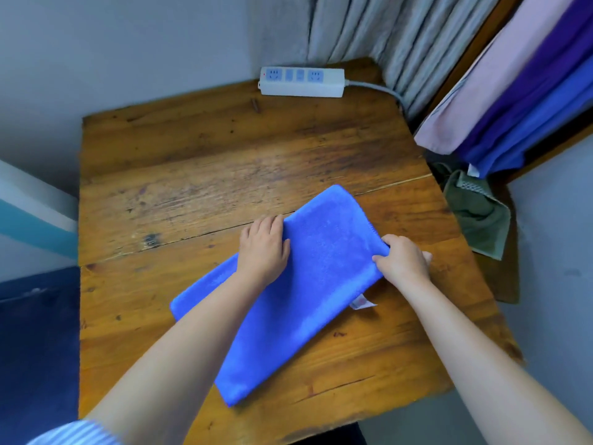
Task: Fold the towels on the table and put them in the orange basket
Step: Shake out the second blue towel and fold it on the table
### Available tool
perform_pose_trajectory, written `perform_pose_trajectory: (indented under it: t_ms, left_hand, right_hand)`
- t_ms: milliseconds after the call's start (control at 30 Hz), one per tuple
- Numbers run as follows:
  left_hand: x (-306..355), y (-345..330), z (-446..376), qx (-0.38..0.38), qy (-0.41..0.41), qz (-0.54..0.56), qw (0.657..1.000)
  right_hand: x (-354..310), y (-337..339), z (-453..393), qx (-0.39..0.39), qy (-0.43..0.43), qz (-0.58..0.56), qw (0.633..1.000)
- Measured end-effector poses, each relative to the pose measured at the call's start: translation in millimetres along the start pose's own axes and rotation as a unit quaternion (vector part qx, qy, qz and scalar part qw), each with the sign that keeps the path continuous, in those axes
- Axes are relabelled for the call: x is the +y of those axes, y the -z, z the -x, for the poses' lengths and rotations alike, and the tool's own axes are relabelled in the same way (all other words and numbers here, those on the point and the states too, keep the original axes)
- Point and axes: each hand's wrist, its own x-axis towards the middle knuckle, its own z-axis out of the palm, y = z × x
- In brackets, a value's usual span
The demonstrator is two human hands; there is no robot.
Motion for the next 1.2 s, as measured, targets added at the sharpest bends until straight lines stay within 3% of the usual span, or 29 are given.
perform_pose_trajectory:
  t_ms: [200, 300, 367, 467, 533, 767, 933, 1033, 1200]
  left_hand:
    - [39, 10, -67, -0.075, 0.036, 0.173, 0.981]
    - [53, 20, -98, -0.098, 0.141, 0.382, 0.908]
    - [55, 31, -113, -0.12, 0.166, 0.469, 0.859]
    - [53, 50, -122, -0.172, 0.116, 0.548, 0.81]
    - [52, 63, -119, -0.187, 0.069, 0.559, 0.805]
    - [31, 98, -85, -0.15, -0.027, 0.45, 0.88]
    - [-5, 98, -30, -0.075, -0.202, 0.174, 0.961]
    - [-22, 92, 3, -0.038, -0.243, 0.036, 0.969]
    - [-48, 83, 49, 0.007, -0.342, -0.074, 0.937]
  right_hand:
    - [0, 26, -35, -0.01, 0.076, 0.017, 0.997]
    - [2, 39, -47, -0.017, 0.097, 0.005, 0.995]
    - [3, 49, -50, -0.031, 0.12, -0.01, 0.992]
    - [2, 65, -51, -0.048, 0.156, -0.037, 0.986]
    - [-1, 75, -48, -0.056, 0.175, -0.053, 0.982]
    - [-16, 93, -17, -0.063, 0.264, -0.027, 0.962]
    - [-24, 72, 28, -0.08, 0.346, 0.015, 0.935]
    - [-31, 52, 56, -0.1, 0.367, 0.031, 0.925]
    - [-35, 9, 105, -0.132, 0.375, 0.1, 0.912]
